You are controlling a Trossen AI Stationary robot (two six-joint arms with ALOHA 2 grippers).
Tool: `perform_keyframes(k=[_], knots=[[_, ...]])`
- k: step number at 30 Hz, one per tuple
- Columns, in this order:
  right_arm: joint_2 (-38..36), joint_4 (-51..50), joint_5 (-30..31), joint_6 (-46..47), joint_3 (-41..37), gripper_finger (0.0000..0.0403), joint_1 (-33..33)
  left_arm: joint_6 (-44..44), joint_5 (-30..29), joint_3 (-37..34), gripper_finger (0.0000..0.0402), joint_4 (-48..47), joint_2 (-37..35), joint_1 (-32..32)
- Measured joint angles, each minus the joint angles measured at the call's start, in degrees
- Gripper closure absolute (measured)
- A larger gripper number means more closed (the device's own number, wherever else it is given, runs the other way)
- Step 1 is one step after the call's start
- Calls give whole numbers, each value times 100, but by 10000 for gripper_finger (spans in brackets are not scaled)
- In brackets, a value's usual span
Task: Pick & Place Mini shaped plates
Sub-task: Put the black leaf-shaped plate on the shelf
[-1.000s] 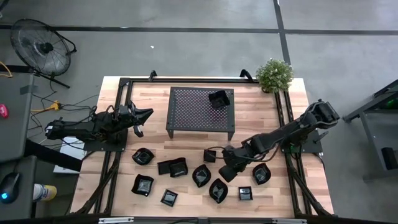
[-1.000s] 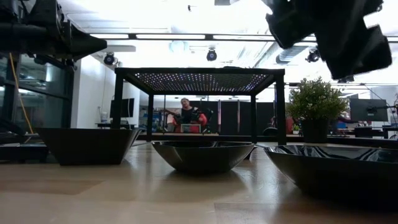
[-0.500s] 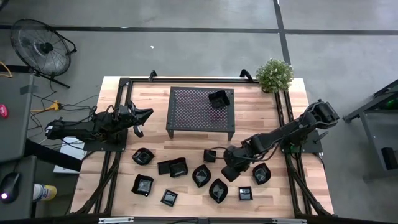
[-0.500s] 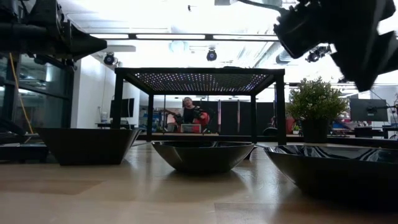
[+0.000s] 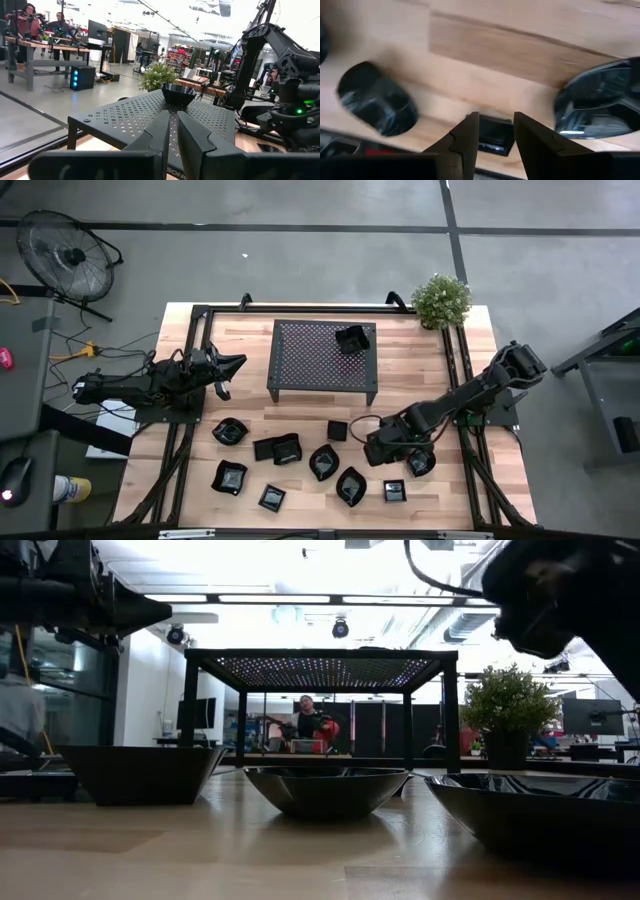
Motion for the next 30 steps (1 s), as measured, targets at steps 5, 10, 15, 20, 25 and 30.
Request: perform_keyframes(k=[5,10,15,20,25,30], knots=[[-3,-17,-23,469,-309,284,161,-1,0,2,369,-2,-1,0],[-3,-101,-19,648,-571,284,182,-2,0,2,369,-1,1,0],[-3,-83,-10,650,-723,284,182,-1,0,2,369,0,1,0],[-3,-26,-4,642,-857,284,175,0,0,2,369,-1,1,0],[-3,41,180,598,-883,284,139,0,0,1,369,0,1,0],[-3,-29,268,585,-883,284,139,0,0,2,369,-2,0,0]])
